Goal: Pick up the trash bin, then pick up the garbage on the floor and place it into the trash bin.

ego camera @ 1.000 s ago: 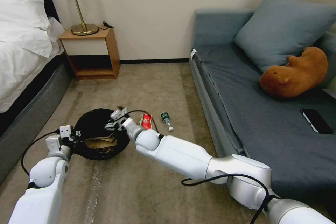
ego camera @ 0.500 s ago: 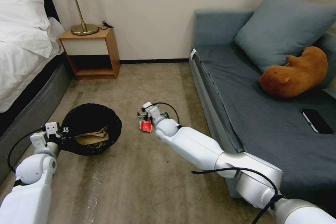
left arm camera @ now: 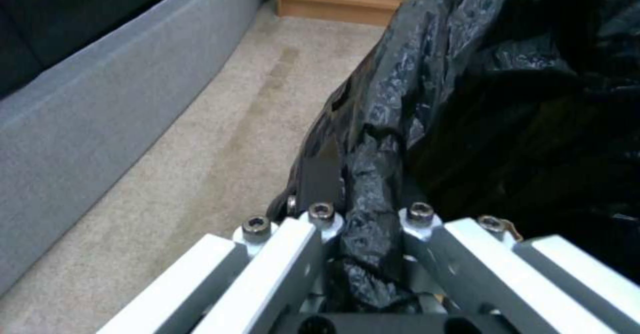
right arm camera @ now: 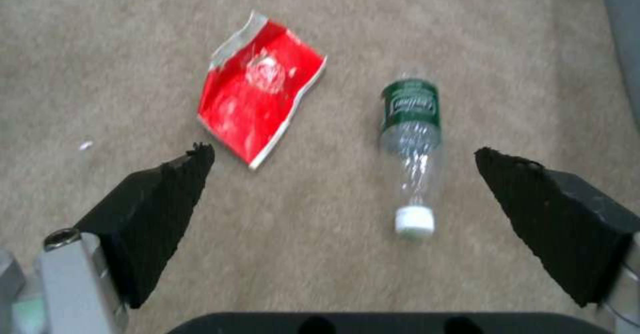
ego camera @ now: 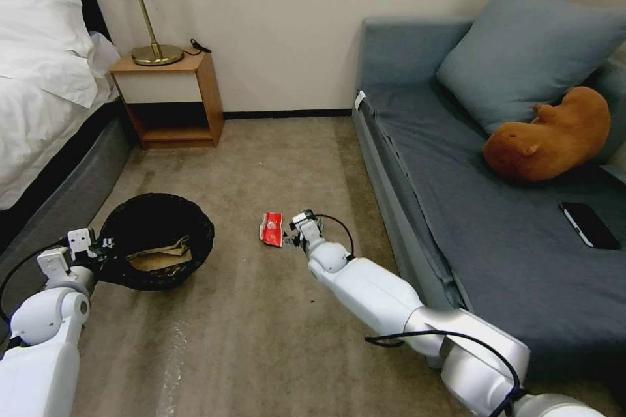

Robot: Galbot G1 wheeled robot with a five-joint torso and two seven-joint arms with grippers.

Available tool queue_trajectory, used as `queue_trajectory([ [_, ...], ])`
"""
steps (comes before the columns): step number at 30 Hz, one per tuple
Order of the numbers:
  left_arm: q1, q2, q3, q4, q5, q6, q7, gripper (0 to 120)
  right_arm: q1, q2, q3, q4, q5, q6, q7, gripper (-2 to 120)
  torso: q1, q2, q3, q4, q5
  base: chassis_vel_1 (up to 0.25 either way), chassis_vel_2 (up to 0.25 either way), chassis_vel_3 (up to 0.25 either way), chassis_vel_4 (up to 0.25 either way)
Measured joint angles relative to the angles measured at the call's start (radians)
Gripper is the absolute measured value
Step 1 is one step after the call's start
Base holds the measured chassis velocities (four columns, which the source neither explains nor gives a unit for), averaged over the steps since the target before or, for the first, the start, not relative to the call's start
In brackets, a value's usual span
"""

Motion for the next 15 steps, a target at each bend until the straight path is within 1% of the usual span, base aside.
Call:
queue_trajectory([
  [2,-0.007,0.007,0.003,0.009,-0.006,-0.001,0.000,3,-0.019,0.008,0.020,0.002,-0.012,0.002,-0.002,100,0.000,0.000,0.000,-0.0002,-0.0001,0.000,0.000,0.000,0.000],
  [8,-0.009,0.008,0.004,0.010,-0.007,0.000,0.000,3,-0.021,0.015,0.028,0.011,-0.013,0.003,-0.004,100,0.000,0.000,0.000,0.0000,0.0000,0.000,0.000,0.000,0.000],
  [15,-0.003,-0.005,0.002,0.003,-0.007,0.003,-0.001,3,-0.012,0.028,0.029,0.001,-0.013,0.015,-0.013,100,0.000,0.000,0.000,-0.0001,-0.0001,0.000,0.000,0.000,0.000],
])
